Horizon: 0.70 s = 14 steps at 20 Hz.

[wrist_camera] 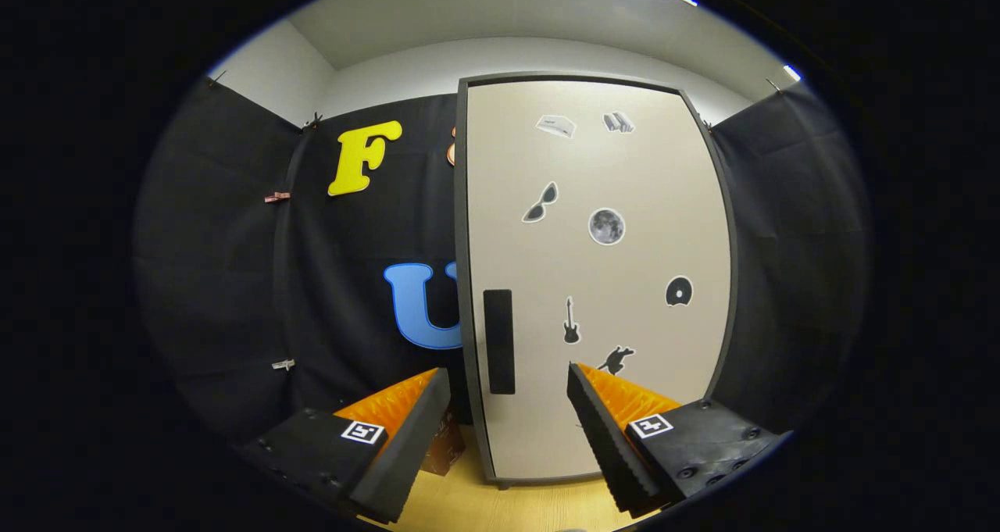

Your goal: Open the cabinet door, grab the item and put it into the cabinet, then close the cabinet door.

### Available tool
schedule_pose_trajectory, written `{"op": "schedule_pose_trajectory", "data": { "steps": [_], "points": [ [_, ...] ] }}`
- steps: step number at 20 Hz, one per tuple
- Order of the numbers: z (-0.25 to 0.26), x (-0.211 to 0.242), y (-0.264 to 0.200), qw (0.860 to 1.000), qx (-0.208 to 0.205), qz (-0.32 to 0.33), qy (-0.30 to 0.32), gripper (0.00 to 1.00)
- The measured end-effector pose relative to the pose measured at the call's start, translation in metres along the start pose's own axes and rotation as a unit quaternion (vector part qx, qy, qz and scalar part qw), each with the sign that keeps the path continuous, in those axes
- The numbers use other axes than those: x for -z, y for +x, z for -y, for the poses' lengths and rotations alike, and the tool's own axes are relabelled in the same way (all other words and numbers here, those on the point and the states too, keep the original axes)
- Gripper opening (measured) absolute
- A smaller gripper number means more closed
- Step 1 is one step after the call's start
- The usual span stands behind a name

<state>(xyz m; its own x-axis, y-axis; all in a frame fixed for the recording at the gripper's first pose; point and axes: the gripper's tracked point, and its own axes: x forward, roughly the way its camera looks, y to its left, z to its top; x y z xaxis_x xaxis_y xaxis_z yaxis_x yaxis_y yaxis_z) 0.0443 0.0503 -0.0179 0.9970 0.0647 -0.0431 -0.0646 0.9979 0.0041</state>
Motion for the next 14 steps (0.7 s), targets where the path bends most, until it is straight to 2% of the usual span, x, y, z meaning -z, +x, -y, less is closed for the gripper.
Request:
{"op": "schedule_pose_trajectory", "data": {
  "steps": [6, 14],
  "points": [
    [-0.012, 0.014, 0.045, 1.000, 0.005, -0.012, -0.007, 0.97],
    [-0.002, 0.030, 0.103, 0.999, 0.038, -0.003, -0.007, 0.95]
  ]
}}
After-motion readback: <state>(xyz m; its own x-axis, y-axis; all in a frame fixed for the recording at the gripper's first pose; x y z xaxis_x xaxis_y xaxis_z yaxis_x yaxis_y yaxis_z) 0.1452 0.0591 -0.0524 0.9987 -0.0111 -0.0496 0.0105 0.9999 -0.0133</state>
